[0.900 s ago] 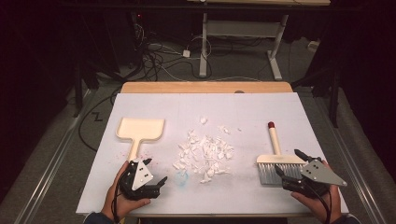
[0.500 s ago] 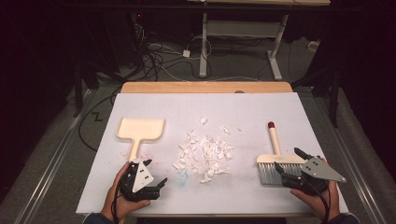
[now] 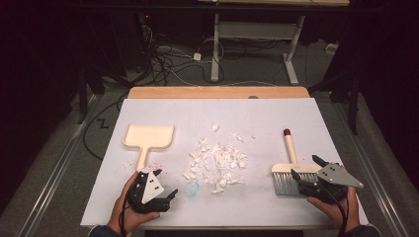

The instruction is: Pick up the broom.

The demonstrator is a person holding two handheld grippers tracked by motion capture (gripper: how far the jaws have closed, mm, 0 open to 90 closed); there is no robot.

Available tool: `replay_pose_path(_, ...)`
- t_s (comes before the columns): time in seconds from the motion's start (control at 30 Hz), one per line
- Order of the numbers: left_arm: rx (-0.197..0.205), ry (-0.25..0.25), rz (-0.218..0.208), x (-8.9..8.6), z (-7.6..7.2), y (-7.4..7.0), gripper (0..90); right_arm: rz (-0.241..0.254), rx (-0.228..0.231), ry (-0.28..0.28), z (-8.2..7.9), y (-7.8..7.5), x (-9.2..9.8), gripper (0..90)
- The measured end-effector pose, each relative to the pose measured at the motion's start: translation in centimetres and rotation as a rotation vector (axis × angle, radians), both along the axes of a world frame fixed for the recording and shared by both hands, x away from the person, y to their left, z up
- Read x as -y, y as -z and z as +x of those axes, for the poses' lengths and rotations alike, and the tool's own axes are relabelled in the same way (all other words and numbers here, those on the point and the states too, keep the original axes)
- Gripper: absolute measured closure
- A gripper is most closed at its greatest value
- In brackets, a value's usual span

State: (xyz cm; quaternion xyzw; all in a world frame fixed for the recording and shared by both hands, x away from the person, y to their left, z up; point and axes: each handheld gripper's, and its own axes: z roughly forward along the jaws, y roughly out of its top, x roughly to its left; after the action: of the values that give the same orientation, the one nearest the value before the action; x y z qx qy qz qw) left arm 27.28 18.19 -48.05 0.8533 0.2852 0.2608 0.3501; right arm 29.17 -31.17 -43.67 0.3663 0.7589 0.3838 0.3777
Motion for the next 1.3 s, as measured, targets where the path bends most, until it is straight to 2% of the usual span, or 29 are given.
replay_pose_path(0.37,-0.004,-0.003,0.002,0.0,0.1,0.0,18.5,-0.005,0.004,0.009,0.2,-0.3,0.2,21.1)
replay_pose_path(0.47,0.0,0.001,0.004,0.1,0.1,0.0,18.5,-0.009,-0.007,0.049,1.0,-0.8,0.3,21.8)
replay_pose_path(0.53,0.0,0.002,0.007,0.1,0.1,0.0,18.5,-0.01,-0.039,0.074,2.1,-1.3,0.5,25.3)
replay_pose_path(0.6,-0.002,0.003,0.008,0.0,0.1,0.0,18.5,0.021,-0.101,0.091,3.5,-1.6,0.8,26.1)
replay_pose_path(0.63,-0.003,0.002,0.003,0.0,0.1,0.0,18.5,0.047,-0.16,0.102,4.9,-1.7,1.0,27.5)
replay_pose_path(0.67,-0.003,0.002,0.002,0.0,0.1,0.0,18.5,0.047,-0.16,0.102,4.9,-1.7,1.0,27.5)
replay_pose_path(0.8,-0.008,0.004,0.004,-0.1,0.2,0.1,18.5,0.066,-0.274,0.123,7.6,-1.5,0.7,29.4)
replay_pose_path(0.87,-0.007,0.003,0.002,-0.2,0.1,0.0,18.5,0.039,-0.329,0.156,8.8,-1.1,0.2,29.4)
replay_pose_path(0.9,-0.006,0.004,0.002,-0.2,0.1,0.0,18.5,0.029,-0.388,0.177,10.0,-0.4,-0.2,32.2)
replay_pose_path(0.93,-0.004,0.002,0.001,-0.1,0.0,0.0,18.5,0.029,-0.388,0.177,10.0,-0.4,-0.2,32.2)
replay_pose_path(1.03,-0.002,0.001,-0.001,-0.2,0.0,0.0,18.5,0.005,-0.485,0.224,11.7,1.1,-0.6,36.1)
replay_pose_path(1.07,-0.004,0.001,0.002,-0.2,0.0,0.0,18.6,-0.007,-0.505,0.241,12.0,1.4,-0.6,37.5)
replay_pose_path(1.1,-0.006,0.001,0.004,-0.2,0.0,0.0,18.6,-0.007,-0.505,0.241,12.0,1.4,-0.6,37.5)
replay_pose_path(1.17,-0.006,0.001,0.005,-0.2,0.0,0.0,18.6,-0.01,-0.548,0.246,12.5,2.0,-0.6,42.8)
replay_pose_path(1.2,-0.006,0.002,0.004,-0.2,0.0,0.0,18.6,0.01,-0.553,0.24,12.5,2.1,-0.6,44.8)
replay_pose_path(1.27,-0.006,0.002,0.005,-0.2,0.0,0.0,18.7,0.012,-0.568,0.222,12.6,2.0,-0.8,54.8)
replay_pose_path(1.3,-0.007,0.002,0.005,-0.2,0.0,0.0,18.7,0.009,-0.565,0.226,12.5,2.0,-1.1,56.3)
